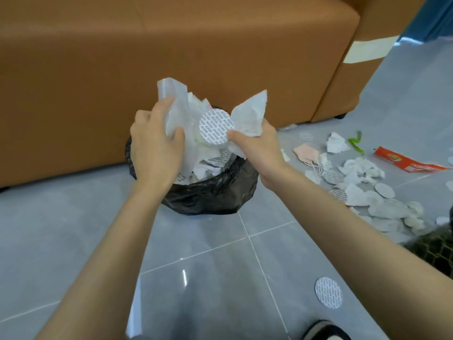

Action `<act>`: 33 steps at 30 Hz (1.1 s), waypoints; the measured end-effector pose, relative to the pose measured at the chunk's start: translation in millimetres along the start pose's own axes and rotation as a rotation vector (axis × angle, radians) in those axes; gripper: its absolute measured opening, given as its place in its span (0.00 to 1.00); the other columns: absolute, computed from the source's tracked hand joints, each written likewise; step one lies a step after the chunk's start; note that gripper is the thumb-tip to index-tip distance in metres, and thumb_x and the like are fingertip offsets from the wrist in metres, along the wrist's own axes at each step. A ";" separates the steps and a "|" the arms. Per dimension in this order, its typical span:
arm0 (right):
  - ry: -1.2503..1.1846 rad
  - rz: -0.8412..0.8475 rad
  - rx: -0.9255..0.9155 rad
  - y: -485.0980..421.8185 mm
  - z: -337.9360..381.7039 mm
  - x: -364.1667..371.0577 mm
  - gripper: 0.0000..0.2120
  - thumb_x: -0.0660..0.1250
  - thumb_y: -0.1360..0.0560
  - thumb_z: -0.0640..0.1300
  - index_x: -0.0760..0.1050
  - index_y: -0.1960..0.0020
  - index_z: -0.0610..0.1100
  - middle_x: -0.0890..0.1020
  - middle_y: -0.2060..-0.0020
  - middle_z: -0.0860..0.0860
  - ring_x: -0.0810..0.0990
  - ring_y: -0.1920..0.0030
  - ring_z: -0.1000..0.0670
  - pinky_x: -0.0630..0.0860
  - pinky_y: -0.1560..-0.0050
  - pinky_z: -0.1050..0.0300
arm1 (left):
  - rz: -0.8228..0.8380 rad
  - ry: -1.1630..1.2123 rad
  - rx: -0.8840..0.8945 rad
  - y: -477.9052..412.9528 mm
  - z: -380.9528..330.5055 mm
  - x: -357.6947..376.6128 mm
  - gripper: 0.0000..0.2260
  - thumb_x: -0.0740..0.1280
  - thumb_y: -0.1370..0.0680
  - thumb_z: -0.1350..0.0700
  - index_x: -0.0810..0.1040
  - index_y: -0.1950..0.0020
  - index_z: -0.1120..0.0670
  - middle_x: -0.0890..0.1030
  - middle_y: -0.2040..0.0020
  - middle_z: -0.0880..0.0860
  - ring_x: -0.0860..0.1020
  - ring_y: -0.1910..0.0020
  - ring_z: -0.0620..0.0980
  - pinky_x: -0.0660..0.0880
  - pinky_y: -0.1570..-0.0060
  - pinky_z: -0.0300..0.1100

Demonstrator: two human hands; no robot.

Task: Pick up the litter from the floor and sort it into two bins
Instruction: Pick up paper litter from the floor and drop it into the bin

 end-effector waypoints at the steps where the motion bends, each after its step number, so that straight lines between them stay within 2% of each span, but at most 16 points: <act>1: 0.066 0.037 -0.034 -2.9 4.4 10.6 0.13 0.67 0.26 0.39 0.72 0.42 0.46 0.80 0.51 0.52 0.79 0.50 0.51 0.76 0.49 0.56 | -0.016 -0.010 0.000 -0.4 1.3 -4.4 0.27 0.60 0.25 0.62 0.64 0.28 0.45 0.70 0.41 0.57 0.68 0.43 0.56 0.66 0.49 0.44; 3: 0.229 0.112 -0.095 -8.1 9.1 32.1 0.11 0.65 0.26 0.39 0.72 0.45 0.46 0.80 0.52 0.49 0.78 0.52 0.49 0.75 0.52 0.53 | -0.003 -0.109 0.013 -1.0 4.0 -5.3 0.28 0.59 0.25 0.63 0.62 0.26 0.45 0.68 0.40 0.58 0.66 0.43 0.59 0.67 0.46 0.49; 5: 0.460 0.176 -0.162 -16.5 8.6 50.4 0.06 0.63 0.25 0.40 0.72 0.56 0.50 0.78 0.61 0.49 0.75 0.62 0.50 0.70 0.62 0.55 | 0.082 -0.242 0.001 0.0 12.9 9.3 0.28 0.60 0.24 0.63 0.59 0.25 0.47 0.64 0.35 0.58 0.64 0.41 0.60 0.66 0.43 0.51; 7: 0.695 0.209 -0.202 -25.2 5.2 60.9 0.16 0.61 0.25 0.41 0.60 0.67 0.54 0.70 0.70 0.54 0.69 0.69 0.52 0.63 0.71 0.57 | 0.211 -0.233 -0.129 4.2 29.3 26.9 0.26 0.62 0.24 0.63 0.59 0.27 0.53 0.59 0.30 0.57 0.61 0.36 0.60 0.63 0.39 0.51; 9: 0.819 0.230 -0.217 -32.1 -0.3 65.2 0.15 0.61 0.26 0.41 0.61 0.69 0.51 0.68 0.72 0.53 0.68 0.68 0.49 0.61 0.73 0.58 | 0.341 -0.211 -0.241 9.0 45.9 43.4 0.22 0.60 0.23 0.63 0.61 0.29 0.59 0.52 0.26 0.56 0.56 0.30 0.59 0.59 0.32 0.52; 13: 0.990 0.287 -0.198 -38.1 -16.8 74.2 0.12 0.66 0.27 0.43 0.70 0.68 0.50 0.71 0.71 0.51 0.72 0.62 0.44 0.69 0.69 0.58 | 0.644 -0.425 -0.082 13.0 57.6 83.3 0.22 0.57 0.21 0.59 0.60 0.27 0.60 0.37 0.23 0.53 0.41 0.24 0.56 0.49 0.26 0.54; 14: 1.058 0.289 -0.232 -38.4 -18.3 78.1 0.10 0.67 0.28 0.44 0.73 0.67 0.49 0.73 0.68 0.50 0.73 0.59 0.43 0.74 0.63 0.56 | 0.692 -0.448 -0.067 15.4 60.2 90.8 0.24 0.54 0.20 0.57 0.55 0.25 0.59 0.36 0.23 0.52 0.40 0.24 0.55 0.48 0.26 0.55; 16: 1.195 0.298 -0.277 -39.0 -21.4 84.3 0.02 0.68 0.27 0.44 0.79 0.56 0.46 0.75 0.54 0.46 0.72 0.50 0.41 0.74 0.49 0.51 | 0.762 -0.485 -0.047 20.4 63.5 102.2 0.27 0.50 0.18 0.51 0.45 0.23 0.56 0.36 0.23 0.53 0.39 0.24 0.56 0.47 0.26 0.58; 17: 1.213 0.306 -0.271 -39.6 -24.4 85.6 0.08 0.68 0.27 0.42 0.78 0.49 0.45 0.73 0.47 0.44 0.72 0.49 0.41 0.73 0.50 0.51 | 0.793 -0.499 -0.051 21.6 65.6 106.4 0.28 0.49 0.19 0.49 0.41 0.23 0.54 0.36 0.23 0.53 0.39 0.24 0.57 0.47 0.27 0.58; 19: 1.164 0.349 -0.255 -38.8 -27.8 89.9 0.14 0.67 0.28 0.36 0.71 0.43 0.43 0.69 0.43 0.42 0.73 0.56 0.41 0.72 0.60 0.52 | 0.843 -0.511 -0.081 22.4 70.5 111.6 0.29 0.50 0.19 0.47 0.38 0.23 0.51 0.35 0.23 0.53 0.39 0.24 0.57 0.46 0.27 0.58; 21: 1.118 0.394 -0.263 -36.4 -27.5 95.9 0.19 0.65 0.29 0.31 0.64 0.42 0.41 0.68 0.44 0.40 0.71 0.62 0.42 0.66 0.70 0.53 | 0.863 -0.520 -0.111 21.1 74.9 114.6 0.30 0.50 0.19 0.46 0.38 0.23 0.50 0.35 0.23 0.52 0.39 0.24 0.57 0.47 0.27 0.58; 23: 1.037 0.471 -0.234 -31.9 -27.1 99.0 0.22 0.65 0.30 0.29 0.58 0.45 0.43 0.68 0.48 0.40 0.70 0.63 0.43 0.62 0.72 0.56 | 0.855 -0.537 -0.122 20.3 76.7 116.1 0.31 0.52 0.20 0.44 0.38 0.23 0.49 0.36 0.23 0.51 0.40 0.24 0.56 0.49 0.27 0.59; 25: 0.945 0.568 -0.219 -24.8 -25.2 101.1 0.19 0.63 0.30 0.29 0.57 0.48 0.42 0.72 0.53 0.40 0.72 0.60 0.43 0.67 0.68 0.54 | 0.848 -0.564 -0.125 20.2 77.8 117.6 0.33 0.53 0.21 0.42 0.39 0.23 0.49 0.36 0.23 0.51 0.40 0.23 0.56 0.51 0.27 0.59; 29: 0.863 0.650 -0.165 -15.4 -25.0 93.0 0.10 0.56 0.24 0.36 0.61 0.44 0.42 0.75 0.43 0.42 0.75 0.44 0.42 0.74 0.45 0.46 | 0.849 -0.596 -0.131 19.1 80.4 118.7 0.35 0.55 0.22 0.39 0.41 0.23 0.49 0.37 0.23 0.50 0.41 0.23 0.55 0.55 0.29 0.58; 31: 0.834 0.625 -0.126 -15.3 -24.6 87.2 0.08 0.56 0.21 0.45 0.62 0.43 0.46 0.76 0.43 0.46 0.76 0.45 0.44 0.74 0.44 0.47 | 0.840 -0.611 -0.130 18.0 81.7 118.3 0.35 0.55 0.23 0.38 0.42 0.23 0.49 0.38 0.22 0.49 0.42 0.23 0.54 0.57 0.30 0.58; 33: 0.777 0.594 -0.102 -16.3 -20.4 83.1 0.15 0.59 0.22 0.55 0.63 0.41 0.48 0.75 0.44 0.51 0.78 0.48 0.48 0.74 0.46 0.50 | 0.828 -0.615 -0.119 18.1 79.9 118.8 0.36 0.56 0.24 0.37 0.44 0.22 0.48 0.40 0.22 0.48 0.43 0.23 0.53 0.58 0.31 0.58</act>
Point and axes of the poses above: each hand's wrist, its own y-axis away from the middle knuckle, its own x-axis out of the palm, z = x × y, the point moved 10 cm from there along -y, towards the middle knuckle
